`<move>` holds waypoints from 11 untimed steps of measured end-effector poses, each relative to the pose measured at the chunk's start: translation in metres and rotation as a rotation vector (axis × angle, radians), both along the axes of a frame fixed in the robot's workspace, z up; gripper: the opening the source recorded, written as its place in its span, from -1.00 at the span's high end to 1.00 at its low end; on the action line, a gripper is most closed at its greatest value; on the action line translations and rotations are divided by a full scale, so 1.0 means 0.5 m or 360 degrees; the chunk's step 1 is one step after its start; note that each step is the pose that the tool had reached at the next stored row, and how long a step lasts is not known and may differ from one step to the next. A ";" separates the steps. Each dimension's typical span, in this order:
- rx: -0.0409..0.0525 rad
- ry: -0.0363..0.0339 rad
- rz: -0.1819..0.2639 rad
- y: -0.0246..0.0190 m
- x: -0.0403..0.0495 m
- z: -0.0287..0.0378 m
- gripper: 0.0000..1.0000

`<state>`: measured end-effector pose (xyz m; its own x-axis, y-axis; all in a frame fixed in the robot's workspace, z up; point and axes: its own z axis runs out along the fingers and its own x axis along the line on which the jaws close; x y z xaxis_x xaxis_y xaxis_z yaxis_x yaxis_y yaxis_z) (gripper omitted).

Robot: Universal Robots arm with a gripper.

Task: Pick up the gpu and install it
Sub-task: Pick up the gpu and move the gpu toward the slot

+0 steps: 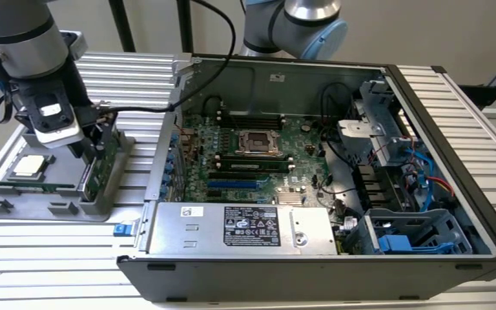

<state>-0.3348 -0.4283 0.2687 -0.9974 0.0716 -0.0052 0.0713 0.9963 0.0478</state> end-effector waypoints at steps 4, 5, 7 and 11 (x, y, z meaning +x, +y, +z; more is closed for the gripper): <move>0.0000 0.0001 0.0000 0.0000 0.000 -0.005 -1.00; 0.0000 0.0001 0.0000 0.0000 0.000 -0.006 -1.00; 0.0000 0.0002 0.0000 0.0000 0.000 -0.008 -1.00; 0.0000 0.0003 0.0000 0.0000 0.000 -0.013 -1.00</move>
<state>-0.3348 -0.4283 0.2622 -0.9974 0.0716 -0.0034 0.0713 0.9963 0.0476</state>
